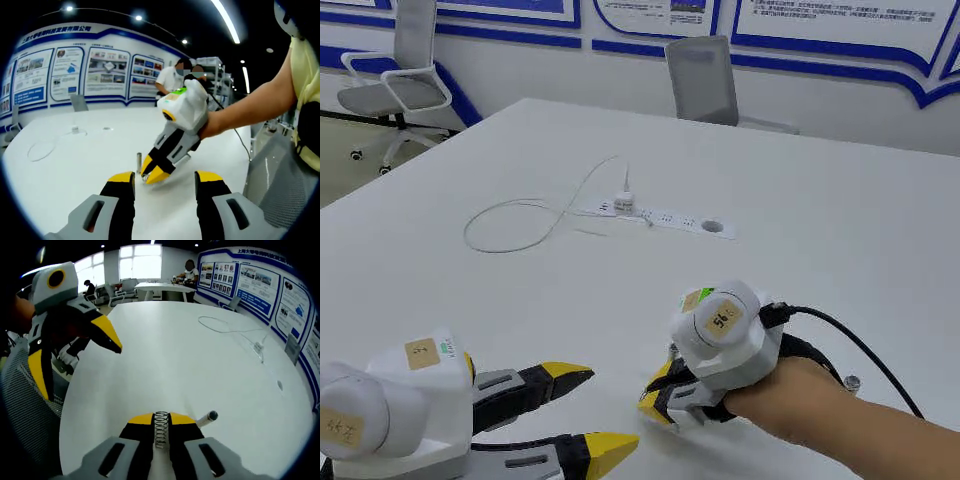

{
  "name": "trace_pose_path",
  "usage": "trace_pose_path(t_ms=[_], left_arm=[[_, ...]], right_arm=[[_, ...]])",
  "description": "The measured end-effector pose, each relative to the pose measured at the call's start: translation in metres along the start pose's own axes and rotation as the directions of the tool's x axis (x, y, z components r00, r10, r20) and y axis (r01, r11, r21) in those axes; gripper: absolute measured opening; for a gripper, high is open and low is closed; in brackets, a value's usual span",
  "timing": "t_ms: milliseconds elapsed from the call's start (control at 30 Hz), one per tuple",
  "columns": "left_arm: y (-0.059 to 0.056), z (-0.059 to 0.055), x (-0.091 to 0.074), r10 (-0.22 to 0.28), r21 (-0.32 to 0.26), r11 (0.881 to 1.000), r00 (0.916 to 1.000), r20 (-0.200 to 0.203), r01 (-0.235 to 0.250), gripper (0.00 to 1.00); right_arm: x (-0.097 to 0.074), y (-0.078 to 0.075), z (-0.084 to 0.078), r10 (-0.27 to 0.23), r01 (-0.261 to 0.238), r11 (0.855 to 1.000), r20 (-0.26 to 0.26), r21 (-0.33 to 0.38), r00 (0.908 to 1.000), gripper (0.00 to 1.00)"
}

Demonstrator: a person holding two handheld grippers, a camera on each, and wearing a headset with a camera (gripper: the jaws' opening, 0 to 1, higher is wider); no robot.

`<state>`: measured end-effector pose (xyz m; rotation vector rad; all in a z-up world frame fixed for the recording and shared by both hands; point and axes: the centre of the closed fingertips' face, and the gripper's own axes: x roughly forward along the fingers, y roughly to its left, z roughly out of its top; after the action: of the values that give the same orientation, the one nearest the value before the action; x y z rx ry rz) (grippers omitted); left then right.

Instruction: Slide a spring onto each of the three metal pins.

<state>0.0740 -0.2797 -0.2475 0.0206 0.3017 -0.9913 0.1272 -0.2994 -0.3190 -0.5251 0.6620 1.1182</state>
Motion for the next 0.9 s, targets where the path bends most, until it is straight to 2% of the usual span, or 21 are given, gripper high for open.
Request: trace_pose_path(t_ms=[133, 267, 367, 400, 467, 500, 667, 900], left_arm=[[-0.002, 0.002, 0.003, -0.007, 0.008, 1.0, 1.0, 0.0, 0.007, 0.49], [-0.004, 0.006, 0.005, -0.014, 0.019, 1.0, 0.9999, 0.004, 0.014, 0.49], [-0.006, 0.01, 0.008, -0.022, 0.025, 0.999, 0.9997, 0.01, 0.021, 0.48], [-0.007, 0.012, 0.009, -0.027, 0.025, 0.999, 0.9995, 0.015, 0.027, 0.48], [-0.009, 0.015, 0.011, -0.032, 0.025, 0.999, 0.9993, 0.021, 0.032, 0.48], [-0.011, 0.018, 0.012, -0.038, 0.024, 0.999, 0.9989, 0.026, 0.037, 0.47], [-0.019, 0.027, 0.016, -0.059, 0.028, 0.998, 0.9974, 0.042, 0.058, 0.45], [-0.024, 0.036, 0.019, -0.074, 0.025, 0.997, 0.9954, 0.06, 0.073, 0.37]], right_arm=[[-0.016, 0.002, 0.007, -0.02, 0.019, 1.0, 0.047, 0.02, 0.9987, 0.12], [-0.039, 0.006, 0.021, -0.039, 0.03, 0.997, 0.13, 0.073, 0.9907, 0.12], [-0.058, 0.014, 0.039, -0.035, 0.009, 0.993, 0.218, 0.119, 0.9753, 0.12], [-0.067, 0.016, 0.046, -0.035, 0.002, 0.991, 0.253, 0.13, 0.9667, 0.12], [-0.077, 0.022, 0.056, -0.027, -0.019, 0.988, 0.295, 0.153, 0.9552, 0.12], [-0.084, 0.025, 0.063, -0.022, -0.033, 0.986, 0.327, 0.162, 0.9447, 0.12], [-0.1, 0.035, 0.078, -0.026, -0.046, 0.983, 0.385, 0.177, 0.9227, 0.12], [-0.11, 0.048, 0.089, -0.024, -0.054, 0.984, 0.425, 0.17, 0.9048, 0.12]])
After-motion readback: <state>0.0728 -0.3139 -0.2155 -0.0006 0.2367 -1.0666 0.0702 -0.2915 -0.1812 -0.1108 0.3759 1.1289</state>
